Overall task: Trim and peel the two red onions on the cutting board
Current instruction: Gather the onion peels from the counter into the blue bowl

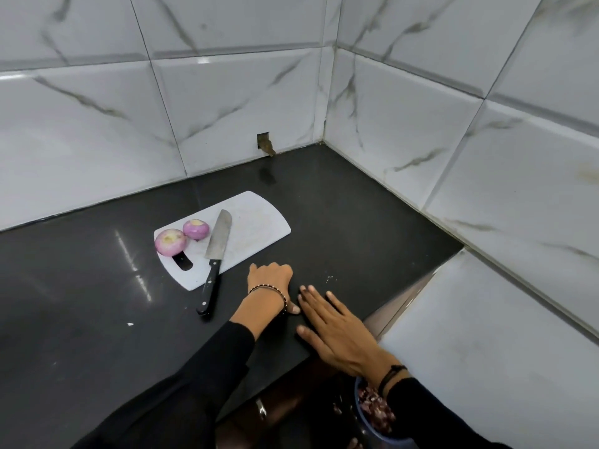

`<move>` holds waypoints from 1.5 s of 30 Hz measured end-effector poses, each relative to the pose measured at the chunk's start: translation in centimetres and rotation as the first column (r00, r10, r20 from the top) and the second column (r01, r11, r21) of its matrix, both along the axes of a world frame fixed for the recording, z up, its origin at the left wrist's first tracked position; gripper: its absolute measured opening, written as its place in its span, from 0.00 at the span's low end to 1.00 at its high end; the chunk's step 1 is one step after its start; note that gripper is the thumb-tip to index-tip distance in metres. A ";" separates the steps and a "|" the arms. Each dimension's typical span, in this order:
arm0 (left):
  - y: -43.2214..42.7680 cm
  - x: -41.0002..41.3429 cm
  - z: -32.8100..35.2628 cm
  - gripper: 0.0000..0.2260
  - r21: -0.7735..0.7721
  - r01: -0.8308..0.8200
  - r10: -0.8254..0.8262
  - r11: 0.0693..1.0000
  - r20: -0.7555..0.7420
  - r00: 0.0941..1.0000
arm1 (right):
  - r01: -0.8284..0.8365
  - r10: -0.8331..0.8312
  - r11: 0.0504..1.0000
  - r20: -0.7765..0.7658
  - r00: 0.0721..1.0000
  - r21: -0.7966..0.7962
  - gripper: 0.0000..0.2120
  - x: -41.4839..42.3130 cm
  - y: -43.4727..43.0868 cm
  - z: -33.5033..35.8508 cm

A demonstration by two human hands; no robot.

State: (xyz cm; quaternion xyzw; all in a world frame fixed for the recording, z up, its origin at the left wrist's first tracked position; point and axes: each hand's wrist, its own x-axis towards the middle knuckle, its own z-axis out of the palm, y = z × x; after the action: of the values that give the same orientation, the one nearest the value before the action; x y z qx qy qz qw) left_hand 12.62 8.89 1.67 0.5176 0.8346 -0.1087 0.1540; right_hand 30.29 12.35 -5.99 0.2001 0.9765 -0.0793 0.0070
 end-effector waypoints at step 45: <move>0.6 -0.4 0.0 0.34 -0.005 0.045 -0.045 0.999 -0.029 0.999 | 0.420 -0.420 0.908 -0.001 0.908 -0.004 0.51 -0.1 0.5 1.5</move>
State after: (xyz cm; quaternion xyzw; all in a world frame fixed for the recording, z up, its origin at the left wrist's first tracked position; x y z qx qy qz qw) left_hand 12.20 9.45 1.71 0.5343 0.8246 -0.1214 0.1407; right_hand 30.15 12.83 -4.48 0.4053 0.9106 -0.0808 -0.0106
